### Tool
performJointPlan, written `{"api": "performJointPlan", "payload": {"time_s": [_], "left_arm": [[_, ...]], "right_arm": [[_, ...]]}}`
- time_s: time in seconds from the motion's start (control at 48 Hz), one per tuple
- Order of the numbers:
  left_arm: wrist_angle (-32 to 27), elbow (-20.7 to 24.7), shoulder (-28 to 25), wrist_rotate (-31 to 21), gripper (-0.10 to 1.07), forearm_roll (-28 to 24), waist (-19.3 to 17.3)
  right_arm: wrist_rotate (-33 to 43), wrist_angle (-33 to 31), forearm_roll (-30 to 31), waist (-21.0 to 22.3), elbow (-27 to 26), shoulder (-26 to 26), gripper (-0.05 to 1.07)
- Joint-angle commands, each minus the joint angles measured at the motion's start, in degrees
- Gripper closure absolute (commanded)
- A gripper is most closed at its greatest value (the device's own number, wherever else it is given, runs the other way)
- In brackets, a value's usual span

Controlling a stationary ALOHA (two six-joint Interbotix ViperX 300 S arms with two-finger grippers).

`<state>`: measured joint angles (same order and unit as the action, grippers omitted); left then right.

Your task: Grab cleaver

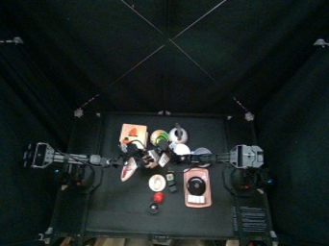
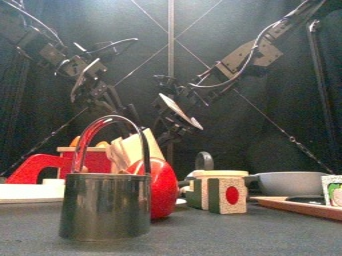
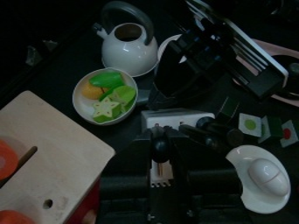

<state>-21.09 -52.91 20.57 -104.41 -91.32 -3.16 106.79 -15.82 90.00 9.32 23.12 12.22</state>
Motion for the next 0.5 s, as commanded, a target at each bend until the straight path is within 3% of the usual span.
{"api": "performJointPlan", "payload": {"time_s": [0.0, 0.479], "left_arm": [[-0.09, 1.58, 0.62, -0.09, 0.59, 0.00, 0.18], [-0.09, 0.62, 2.02, -0.09, 0.59, 2.02, 0.18]], "right_arm": [[-0.09, -0.18, 0.09, 0.00, -1.05, -2.29, 0.65], [-0.09, -0.18, 0.00, 0.00, -0.88, -2.20, 0.65]]}}
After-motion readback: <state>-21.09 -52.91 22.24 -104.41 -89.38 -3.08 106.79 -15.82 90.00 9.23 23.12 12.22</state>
